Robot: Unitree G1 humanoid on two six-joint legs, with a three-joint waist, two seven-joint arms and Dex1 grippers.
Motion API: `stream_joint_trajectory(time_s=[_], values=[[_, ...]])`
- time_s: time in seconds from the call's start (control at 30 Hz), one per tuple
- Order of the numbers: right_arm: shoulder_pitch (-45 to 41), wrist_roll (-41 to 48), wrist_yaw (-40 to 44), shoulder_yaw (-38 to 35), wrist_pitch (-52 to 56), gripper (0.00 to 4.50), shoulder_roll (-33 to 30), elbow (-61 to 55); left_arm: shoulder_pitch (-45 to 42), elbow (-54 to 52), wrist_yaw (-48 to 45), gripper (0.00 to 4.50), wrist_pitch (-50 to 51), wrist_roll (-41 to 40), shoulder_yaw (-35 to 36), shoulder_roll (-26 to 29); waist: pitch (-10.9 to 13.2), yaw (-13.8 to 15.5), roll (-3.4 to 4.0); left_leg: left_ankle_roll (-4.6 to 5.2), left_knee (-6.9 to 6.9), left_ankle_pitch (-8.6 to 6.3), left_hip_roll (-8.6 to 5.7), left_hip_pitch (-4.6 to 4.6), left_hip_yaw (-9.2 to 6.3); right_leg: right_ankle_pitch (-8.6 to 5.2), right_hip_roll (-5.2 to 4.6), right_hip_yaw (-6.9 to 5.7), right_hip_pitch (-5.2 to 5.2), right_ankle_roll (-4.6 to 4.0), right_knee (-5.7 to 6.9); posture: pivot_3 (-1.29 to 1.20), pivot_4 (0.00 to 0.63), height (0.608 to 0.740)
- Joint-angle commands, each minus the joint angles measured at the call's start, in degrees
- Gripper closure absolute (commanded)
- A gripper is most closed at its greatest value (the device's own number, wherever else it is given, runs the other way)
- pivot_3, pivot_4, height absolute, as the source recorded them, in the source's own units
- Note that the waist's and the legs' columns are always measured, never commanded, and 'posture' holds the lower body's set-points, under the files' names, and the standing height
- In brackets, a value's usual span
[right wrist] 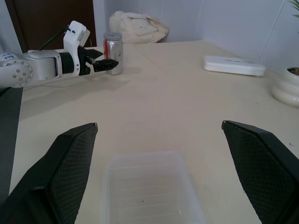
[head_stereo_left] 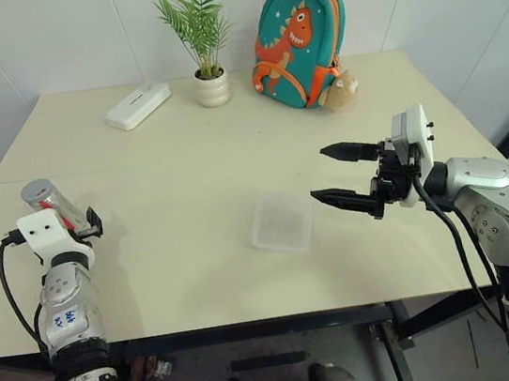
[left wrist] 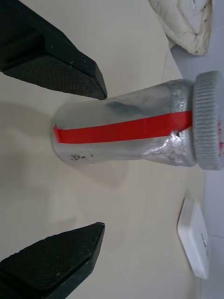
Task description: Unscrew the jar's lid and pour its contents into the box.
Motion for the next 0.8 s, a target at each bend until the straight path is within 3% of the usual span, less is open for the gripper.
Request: stream_joint_trajectory(time_s=[0.03, 0.37, 0.53, 0.8], values=[[-0.14, 0.27, -0.25, -1.28, -0.81, 0.0, -0.74, -1.44, -1.79, 0.72, -0.03, 0.03, -2.24, -0.73, 0.72, 1.74, 0.0, 0.0, 0.0, 0.0, 0.0, 0.0, 0.0, 0.0, 0.0, 0.0, 0.0, 0.0, 0.0, 0.0, 0.0, 0.0, 0.15, 0.74], [0.21, 0.32, -0.34, -1.85, -0.68, 0.0, -1.69, -1.64, -4.88, 3.37, -0.63, 0.03, -3.74, -1.27, 0.08, 3.64, 0.0, -0.01, 0.0, 0.0, 0.0, 0.0, 0.01, 0.0, 0.03, 0.02, 0.01, 0.01, -0.01, 0.04, 0.0, 0.0, 0.15, 0.74], [0.38, 0.01, -0.85, -1.72, -0.76, 0.0, -1.79, -1.86, -3.55, 1.37, 0.37, 0.03, -3.26, -1.76, 0.64, 3.14, 0.0, 0.01, 0.0, 0.0, -0.03, 0.0, 0.02, 0.0, 0.03, 0.3, 0.02, 0.01, -0.02, 0.55, 0.0, 0.0, 0.15, 0.74], [0.49, -0.54, -1.14, -1.49, -1.23, 0.0, -1.66, -1.57, -0.41, -2.56, 0.24, 0.03, -1.47, -2.49, 1.21, 3.49, 0.0, 0.03, 0.0, -0.01, -0.08, 0.0, 0.03, 0.0, 0.03, 0.28, 0.02, 0.01, -0.06, 0.51, -0.01, 0.0, 0.15, 0.74]])
